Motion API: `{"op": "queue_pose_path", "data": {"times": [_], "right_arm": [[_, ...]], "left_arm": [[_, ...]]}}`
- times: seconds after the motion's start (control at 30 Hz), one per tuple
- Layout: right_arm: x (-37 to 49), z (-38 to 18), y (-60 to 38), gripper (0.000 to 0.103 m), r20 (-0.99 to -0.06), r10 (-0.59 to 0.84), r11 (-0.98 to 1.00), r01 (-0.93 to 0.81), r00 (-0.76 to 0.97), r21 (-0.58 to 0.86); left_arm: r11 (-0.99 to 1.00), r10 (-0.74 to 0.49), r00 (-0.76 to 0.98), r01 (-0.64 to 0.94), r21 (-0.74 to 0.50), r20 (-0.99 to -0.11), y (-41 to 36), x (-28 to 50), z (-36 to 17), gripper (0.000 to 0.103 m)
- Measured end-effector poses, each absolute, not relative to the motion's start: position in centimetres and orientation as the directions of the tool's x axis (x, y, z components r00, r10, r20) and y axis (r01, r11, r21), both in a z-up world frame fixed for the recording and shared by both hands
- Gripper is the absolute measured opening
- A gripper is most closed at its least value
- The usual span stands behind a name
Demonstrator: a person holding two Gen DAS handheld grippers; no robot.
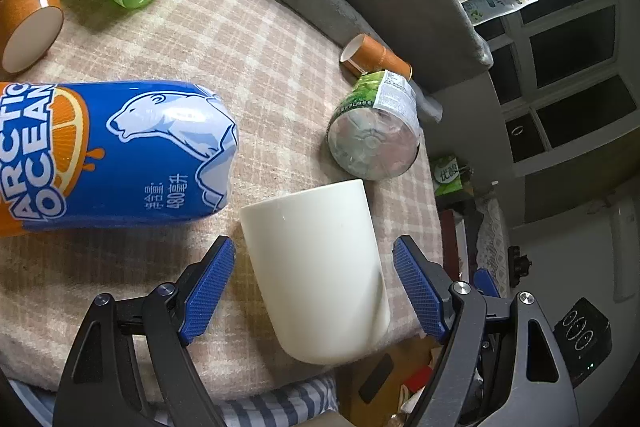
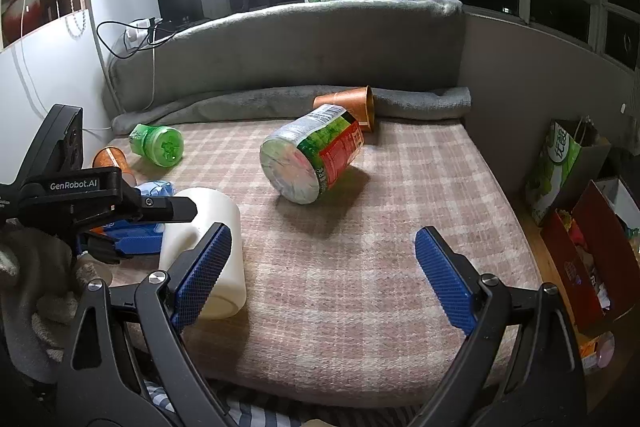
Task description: Flip cup upright
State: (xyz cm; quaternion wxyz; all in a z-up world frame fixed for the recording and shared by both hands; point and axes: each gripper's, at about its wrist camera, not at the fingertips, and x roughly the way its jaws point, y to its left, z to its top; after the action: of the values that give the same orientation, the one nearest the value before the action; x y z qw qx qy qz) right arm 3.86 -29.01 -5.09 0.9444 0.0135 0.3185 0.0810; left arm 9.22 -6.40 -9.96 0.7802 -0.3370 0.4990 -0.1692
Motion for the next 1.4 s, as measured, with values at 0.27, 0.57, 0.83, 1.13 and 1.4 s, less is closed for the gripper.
{"op": "queue_pose_path", "data": {"times": [0.27,0.57,0.83,1.13,1.4], "right_arm": [[3.9,-5.1,-29.1,0.095,-0.6,0.162,0.986,-0.146,0.783,0.076],[4.1,-5.4,-29.3,0.095,-0.6,0.155,0.988,-0.136,0.785,0.077],[4.1,-5.6,-29.3,0.095,-0.601,0.148,0.989,-0.127,0.785,0.079],[4.2,-5.7,-29.8,0.095,-0.601,0.137,0.991,-0.108,0.787,0.084],[4.3,-5.8,-29.9,0.095,-0.604,0.135,0.991,-0.1,0.785,0.092]], "left_arm": [[0.746,-0.574,0.445,-0.062,-0.663,-0.687,-7.1,9.7,-10.0,0.08],[0.77,-0.555,0.437,-0.053,-0.636,-0.708,-7.6,10.2,-10.1,0.079],[0.771,-0.556,0.432,-0.053,-0.635,-0.71,-7.6,10.3,-10.2,0.076],[0.785,-0.54,0.448,-0.036,-0.618,-0.713,-7.8,10.1,-10.0,0.076],[0.828,-0.496,0.515,0.038,-0.559,-0.699,-8.5,9.1,-8.2,0.075]]}}
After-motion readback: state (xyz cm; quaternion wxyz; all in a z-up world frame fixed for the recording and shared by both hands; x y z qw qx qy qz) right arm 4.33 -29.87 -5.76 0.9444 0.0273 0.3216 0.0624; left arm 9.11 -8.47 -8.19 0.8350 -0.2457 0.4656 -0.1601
